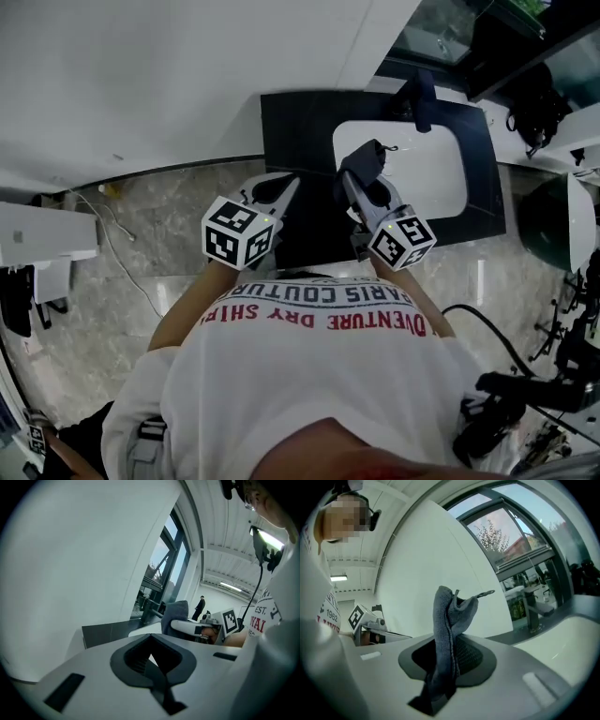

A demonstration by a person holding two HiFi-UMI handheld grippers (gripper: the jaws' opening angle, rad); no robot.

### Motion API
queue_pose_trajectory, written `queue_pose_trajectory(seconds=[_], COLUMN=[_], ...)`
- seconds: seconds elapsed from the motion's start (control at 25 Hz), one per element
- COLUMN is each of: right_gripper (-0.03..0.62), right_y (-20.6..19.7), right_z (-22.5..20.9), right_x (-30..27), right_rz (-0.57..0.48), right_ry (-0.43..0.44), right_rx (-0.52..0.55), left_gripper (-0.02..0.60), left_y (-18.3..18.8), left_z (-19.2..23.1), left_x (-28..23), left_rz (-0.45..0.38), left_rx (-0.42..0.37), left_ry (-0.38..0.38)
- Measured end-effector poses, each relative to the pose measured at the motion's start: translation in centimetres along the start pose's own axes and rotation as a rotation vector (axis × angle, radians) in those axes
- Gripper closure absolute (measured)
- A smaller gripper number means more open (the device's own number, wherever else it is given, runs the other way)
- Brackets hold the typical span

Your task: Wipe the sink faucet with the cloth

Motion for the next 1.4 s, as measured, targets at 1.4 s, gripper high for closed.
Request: queue_pose_trajectory(seconds=[1.4], right_gripper=[0.526], right_y=[3.6], right_z=[-8.5], right_x=[-10.9], right_rz=[-0.115], right_ry=[-0.773], right_rx=[0.191], left_gripper=[0.58], left_y=[9.0], left_z=[12.0], left_x=[-15.0], left_rz=[0.272], left_rx=[-0.253], left_ry=[-0.625])
Point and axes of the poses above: the fingertips, and each gripper's own axes: x backward along the fingers, z to its left, y out of its top, the point moved 3 cm from there along x, backward along the fingers, and after that the axes turned 12 degrees about -y, right-handed, at the moved point
